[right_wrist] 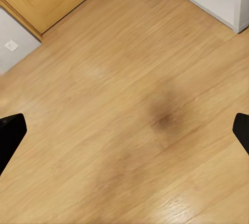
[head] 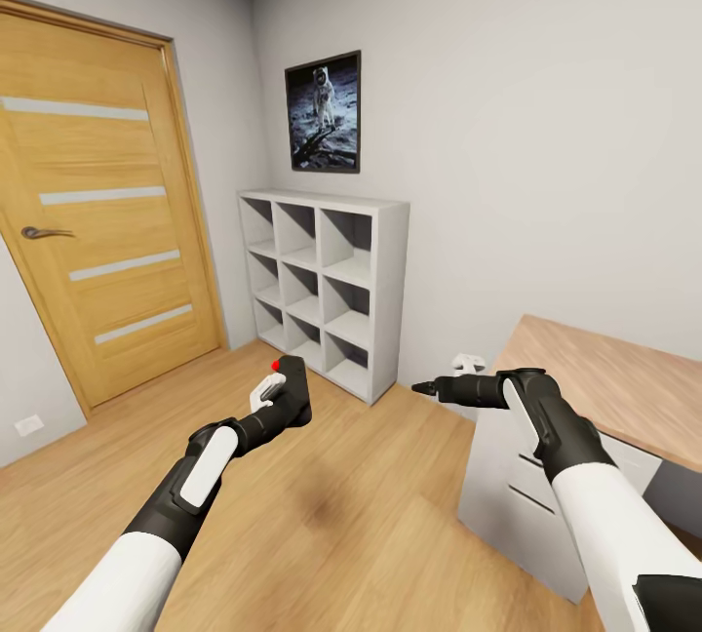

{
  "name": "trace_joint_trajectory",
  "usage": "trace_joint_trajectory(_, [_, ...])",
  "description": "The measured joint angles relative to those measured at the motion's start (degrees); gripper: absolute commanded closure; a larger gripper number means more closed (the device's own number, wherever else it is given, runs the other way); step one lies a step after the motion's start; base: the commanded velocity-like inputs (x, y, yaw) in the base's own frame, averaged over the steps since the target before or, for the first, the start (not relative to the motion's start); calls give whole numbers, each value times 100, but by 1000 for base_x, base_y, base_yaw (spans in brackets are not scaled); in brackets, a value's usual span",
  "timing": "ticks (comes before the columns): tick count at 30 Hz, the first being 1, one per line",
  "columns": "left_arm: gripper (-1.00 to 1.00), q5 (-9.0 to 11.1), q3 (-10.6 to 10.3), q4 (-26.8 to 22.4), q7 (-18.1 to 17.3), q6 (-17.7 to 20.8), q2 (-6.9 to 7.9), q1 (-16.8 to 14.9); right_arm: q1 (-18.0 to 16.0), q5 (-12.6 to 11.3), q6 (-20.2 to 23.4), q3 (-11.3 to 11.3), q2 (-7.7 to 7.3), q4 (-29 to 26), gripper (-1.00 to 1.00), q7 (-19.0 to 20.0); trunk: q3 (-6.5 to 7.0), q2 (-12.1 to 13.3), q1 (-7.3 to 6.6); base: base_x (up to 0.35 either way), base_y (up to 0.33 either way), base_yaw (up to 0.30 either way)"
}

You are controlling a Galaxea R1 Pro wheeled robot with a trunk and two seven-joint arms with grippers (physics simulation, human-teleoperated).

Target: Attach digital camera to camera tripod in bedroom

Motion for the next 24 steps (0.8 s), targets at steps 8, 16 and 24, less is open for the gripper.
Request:
trace_joint_trajectory(8, [100,-3,-3,-24,0,-3,3,0,0,0,3,0,7,0,-100,8,144,321,-176,0,0,0])
trace_joint_trajectory(16, [100,-5,-7,-11,0,-8,0,0,0,0,8,0,9,0,-100,16,288,642,-352,0,0,0])
trace_joint_trajectory(24, [100,-6,-1,-2,6,-9,11,0,0,14,-5,2,1,117,-100,2,431,963,-527,0,0,0])
